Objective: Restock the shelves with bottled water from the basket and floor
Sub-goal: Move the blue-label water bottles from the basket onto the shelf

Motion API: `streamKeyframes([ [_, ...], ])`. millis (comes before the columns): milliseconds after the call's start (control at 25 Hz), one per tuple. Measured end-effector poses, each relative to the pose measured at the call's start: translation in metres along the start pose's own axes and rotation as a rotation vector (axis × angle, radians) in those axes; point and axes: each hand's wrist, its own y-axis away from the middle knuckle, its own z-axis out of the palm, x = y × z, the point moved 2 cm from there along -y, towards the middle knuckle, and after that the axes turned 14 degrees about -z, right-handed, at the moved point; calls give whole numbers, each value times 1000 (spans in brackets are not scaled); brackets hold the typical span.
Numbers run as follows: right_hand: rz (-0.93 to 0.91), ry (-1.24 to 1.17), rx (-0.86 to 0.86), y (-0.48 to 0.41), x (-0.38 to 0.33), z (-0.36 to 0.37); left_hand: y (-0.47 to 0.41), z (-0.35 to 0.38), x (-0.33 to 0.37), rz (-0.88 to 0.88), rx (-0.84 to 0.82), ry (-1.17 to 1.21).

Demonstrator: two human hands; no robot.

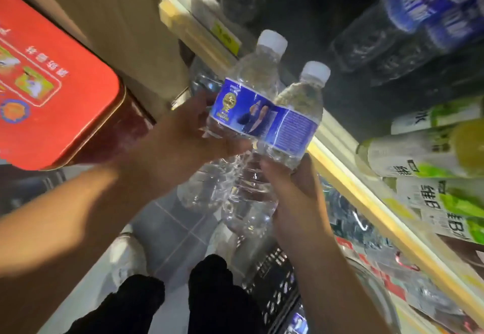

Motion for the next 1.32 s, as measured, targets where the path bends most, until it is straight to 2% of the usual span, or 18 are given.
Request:
streamKeyframes([
  [200,-237,-181,103,-22,-20,-29,-30,27,33,116,-88,-74],
  [480,-177,-122,274,-38,-51,-57,-33,49,69,260,-149,-139],
  [600,-223,-99,312,-49,-61,-64,-33,52,68,235,-143,-117],
  [760,-331,-111,428,-68,-74,-68,-32,55,67,217,-125,-85],
  [1000,-475,14,633,-87,-79,-73,-33,54,62,169,-107,-101],
  [1160,-573,122,648,-90,-68,-72,-35,52,58,141,-113,-76],
  [1320,-574,71,722,-94,-45,-68,-37,48,54,119,-97,-97],
])
